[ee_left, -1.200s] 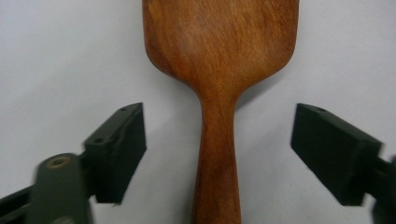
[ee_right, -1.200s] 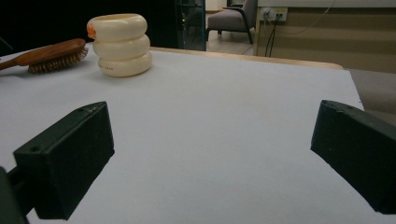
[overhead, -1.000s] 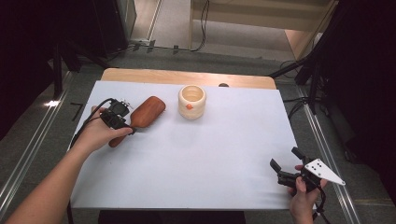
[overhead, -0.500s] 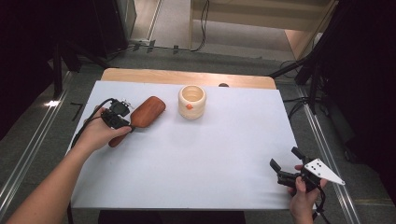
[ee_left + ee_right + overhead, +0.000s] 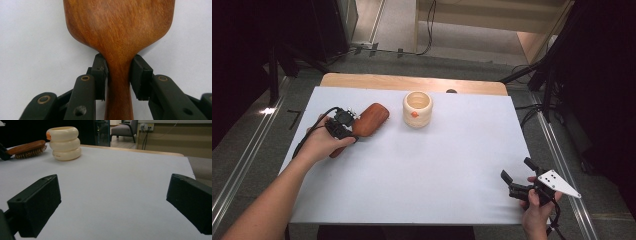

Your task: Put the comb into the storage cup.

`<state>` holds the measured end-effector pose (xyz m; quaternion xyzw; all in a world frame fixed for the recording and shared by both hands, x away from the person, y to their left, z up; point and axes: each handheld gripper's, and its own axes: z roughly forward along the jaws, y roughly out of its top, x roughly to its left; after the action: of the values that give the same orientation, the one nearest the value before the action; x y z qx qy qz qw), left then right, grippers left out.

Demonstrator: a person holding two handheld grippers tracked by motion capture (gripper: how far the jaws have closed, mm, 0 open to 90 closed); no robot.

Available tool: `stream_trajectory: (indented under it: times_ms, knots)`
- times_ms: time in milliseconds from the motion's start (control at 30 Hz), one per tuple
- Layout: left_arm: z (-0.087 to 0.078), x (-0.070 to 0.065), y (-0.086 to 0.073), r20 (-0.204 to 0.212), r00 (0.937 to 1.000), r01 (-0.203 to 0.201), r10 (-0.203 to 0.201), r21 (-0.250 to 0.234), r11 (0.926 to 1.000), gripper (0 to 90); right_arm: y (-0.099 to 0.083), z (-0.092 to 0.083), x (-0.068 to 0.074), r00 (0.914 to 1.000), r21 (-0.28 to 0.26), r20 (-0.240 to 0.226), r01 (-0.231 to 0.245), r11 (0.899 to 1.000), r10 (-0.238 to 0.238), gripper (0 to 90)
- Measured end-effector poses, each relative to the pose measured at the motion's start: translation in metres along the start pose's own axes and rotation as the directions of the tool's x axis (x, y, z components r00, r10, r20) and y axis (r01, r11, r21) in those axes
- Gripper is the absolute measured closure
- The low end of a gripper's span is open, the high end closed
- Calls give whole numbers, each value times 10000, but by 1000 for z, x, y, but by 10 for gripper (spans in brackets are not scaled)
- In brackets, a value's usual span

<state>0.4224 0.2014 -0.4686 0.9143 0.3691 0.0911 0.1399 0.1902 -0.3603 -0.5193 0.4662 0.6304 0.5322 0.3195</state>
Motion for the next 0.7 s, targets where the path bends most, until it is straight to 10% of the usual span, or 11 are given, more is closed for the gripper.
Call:
stream_trajectory:
  times_ms: [700]
  knots:
    - [-4, 1, -17, 241, 9996, 178, -147, -1331, 9909, 725, 0, 1, -1, 10000, 17, 28, 41, 10000, -41, 0]
